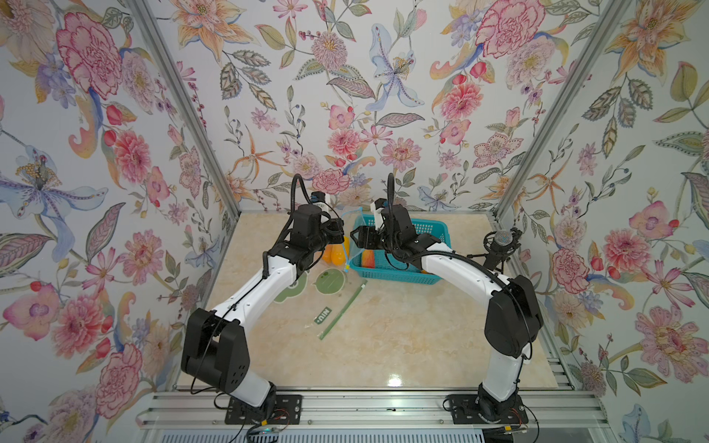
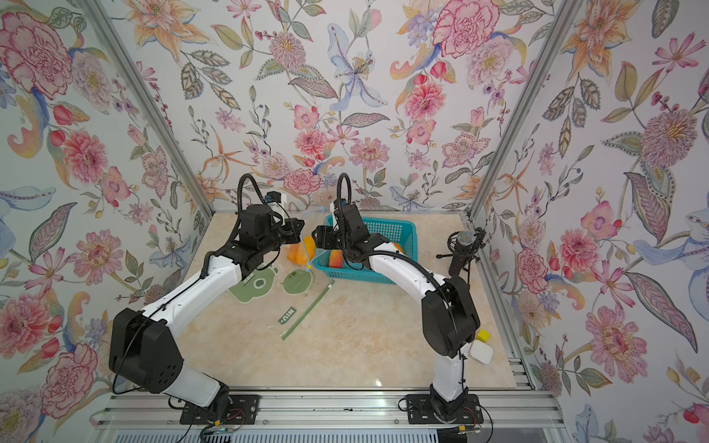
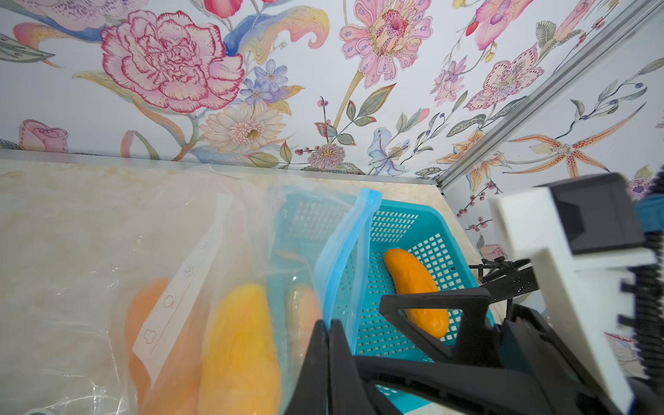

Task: Place the mango in a zip-top bag and seal the zipper
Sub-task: Adjust the zipper food storage bag at the center of the board.

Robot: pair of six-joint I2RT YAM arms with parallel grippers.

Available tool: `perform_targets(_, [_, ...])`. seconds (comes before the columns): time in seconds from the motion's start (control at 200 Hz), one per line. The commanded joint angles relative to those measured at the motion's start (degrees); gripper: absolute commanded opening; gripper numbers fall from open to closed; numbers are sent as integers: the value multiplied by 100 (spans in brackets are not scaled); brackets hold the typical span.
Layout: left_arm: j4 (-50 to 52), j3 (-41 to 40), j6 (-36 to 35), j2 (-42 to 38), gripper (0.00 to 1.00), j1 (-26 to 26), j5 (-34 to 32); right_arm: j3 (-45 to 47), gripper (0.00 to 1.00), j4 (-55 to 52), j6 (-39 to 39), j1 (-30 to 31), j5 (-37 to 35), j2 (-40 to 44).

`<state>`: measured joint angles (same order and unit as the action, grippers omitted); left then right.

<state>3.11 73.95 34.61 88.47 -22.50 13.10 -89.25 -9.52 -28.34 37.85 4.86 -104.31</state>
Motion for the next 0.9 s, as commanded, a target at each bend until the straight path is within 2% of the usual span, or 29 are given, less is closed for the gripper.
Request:
perform_targets(0.0, [536, 395, -414, -249, 0, 110, 30, 434, 76, 66, 25, -36, -178, 639])
perform_targets(0.165, [992, 613, -717, -323, 0, 116, 239, 601, 78, 73, -273, -567, 488, 848])
perform_targets(0.315, [952, 397, -772, -367, 0, 121, 386, 87, 87, 98, -508, -642, 879, 606])
perform_targets(0.385, [825, 256, -742, -343, 0, 116, 506, -227, 88, 86, -699, -671, 960, 420])
perform_targets(0.711, [286, -227, -637, -190, 0, 96, 926, -1495, 86, -479, -1078, -604, 965, -657])
perform_targets(0.896, [164, -267, -613, -123, 0, 84, 1002, -1555, 81, -787, -1094, -585, 899, -892])
